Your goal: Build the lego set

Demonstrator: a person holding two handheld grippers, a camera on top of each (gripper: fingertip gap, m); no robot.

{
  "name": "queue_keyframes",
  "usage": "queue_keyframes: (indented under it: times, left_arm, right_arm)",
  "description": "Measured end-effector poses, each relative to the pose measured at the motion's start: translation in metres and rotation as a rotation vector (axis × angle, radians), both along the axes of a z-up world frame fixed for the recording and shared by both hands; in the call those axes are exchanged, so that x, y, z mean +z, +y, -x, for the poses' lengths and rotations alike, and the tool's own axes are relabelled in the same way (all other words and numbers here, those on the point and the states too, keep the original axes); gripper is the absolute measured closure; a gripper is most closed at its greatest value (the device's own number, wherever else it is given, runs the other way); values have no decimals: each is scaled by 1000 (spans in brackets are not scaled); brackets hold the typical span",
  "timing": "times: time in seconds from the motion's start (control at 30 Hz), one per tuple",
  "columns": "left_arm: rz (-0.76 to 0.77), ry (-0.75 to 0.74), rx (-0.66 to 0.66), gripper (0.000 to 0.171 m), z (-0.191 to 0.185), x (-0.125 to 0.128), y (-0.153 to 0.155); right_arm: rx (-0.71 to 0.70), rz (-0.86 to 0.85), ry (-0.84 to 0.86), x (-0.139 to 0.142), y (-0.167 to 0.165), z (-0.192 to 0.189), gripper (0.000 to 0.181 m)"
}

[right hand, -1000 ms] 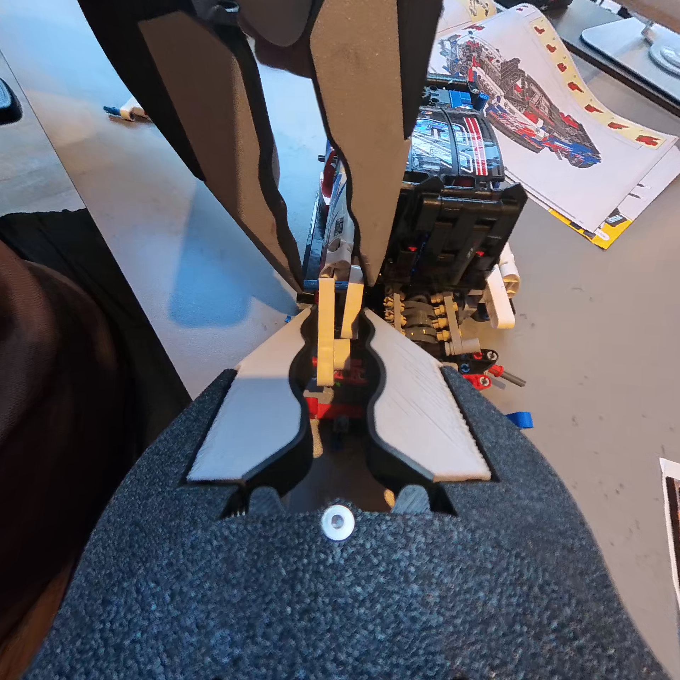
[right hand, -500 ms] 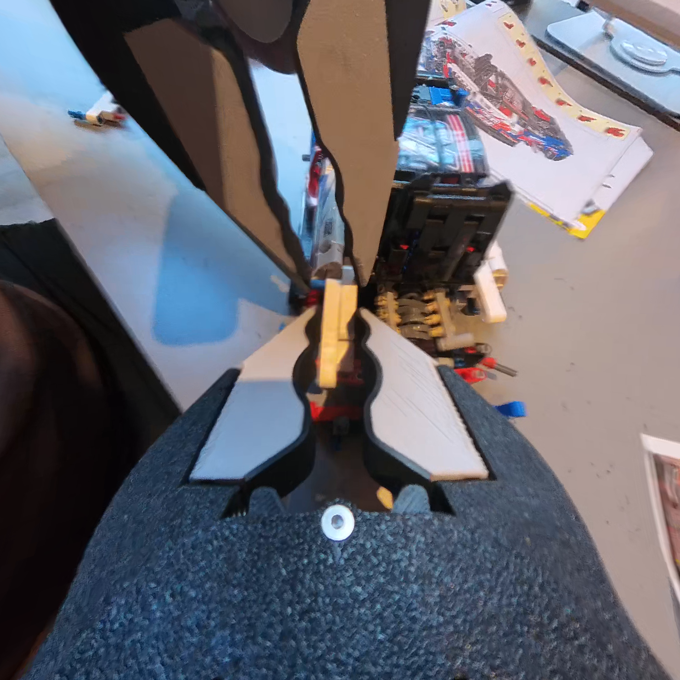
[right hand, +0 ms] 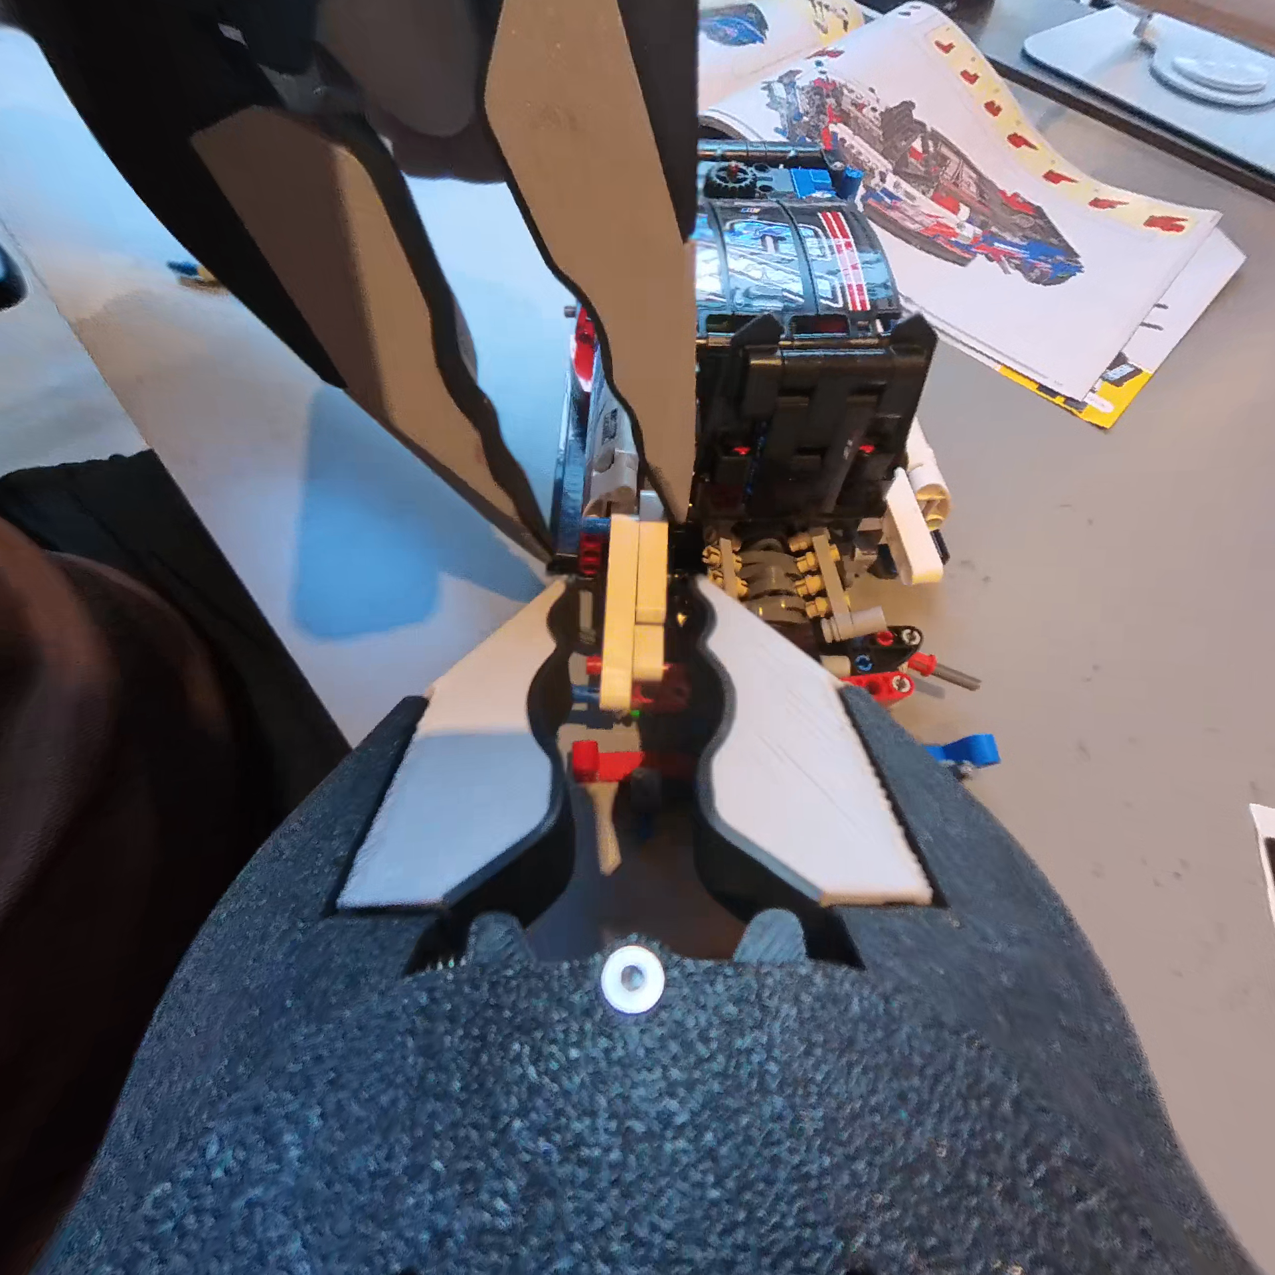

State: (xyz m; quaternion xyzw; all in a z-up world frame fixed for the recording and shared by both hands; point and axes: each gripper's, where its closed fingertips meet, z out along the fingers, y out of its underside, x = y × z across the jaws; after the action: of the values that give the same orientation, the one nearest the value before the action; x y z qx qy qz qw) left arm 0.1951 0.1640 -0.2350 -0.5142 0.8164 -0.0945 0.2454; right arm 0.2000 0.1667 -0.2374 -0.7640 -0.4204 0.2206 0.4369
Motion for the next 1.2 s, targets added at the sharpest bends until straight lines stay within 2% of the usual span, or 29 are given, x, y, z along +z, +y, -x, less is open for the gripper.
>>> queue_keyframes:
  times: [0.07, 0.23, 0.3, 0.4, 0.5, 0.6, 0.87, 1.03, 1.2]
  left_arm:
    - [-3, -28, 26, 132, 0, 2, -3]
    - [27, -207, 102, 110, -5, 21, -10]
    - [42, -261, 158, 107, 2, 27, -9]
    - [56, -342, 254, 109, 18, 29, -3]
    - [114, -411, 359, 107, 28, 25, 6]
    - [190, -473, 406, 102, 24, 27, 6]
    - [157, -546, 424, 100, 22, 24, 4]
    - [136, -608, 390, 103, 25, 25, -3]
    - [147, -576, 420, 100, 28, 9, -3]
  right_arm:
    - [10, -7, 10, 3, -3, -3, 144]
    - [0, -17, 65, 15, -5, -14, 137]
    - [-23, -24, 84, 21, -5, -24, 139]
    - [-33, 28, 127, 26, -12, -33, 153]
    - [-53, 98, 89, 15, -15, -34, 148]
    - [-72, 115, 16, 4, -15, -30, 146]
    - [-21, 53, -58, 9, -26, -26, 152]
    - [-8, -18, -218, -8, -27, -35, 157]
    - [-5, -22, -205, -13, -23, -27, 166]
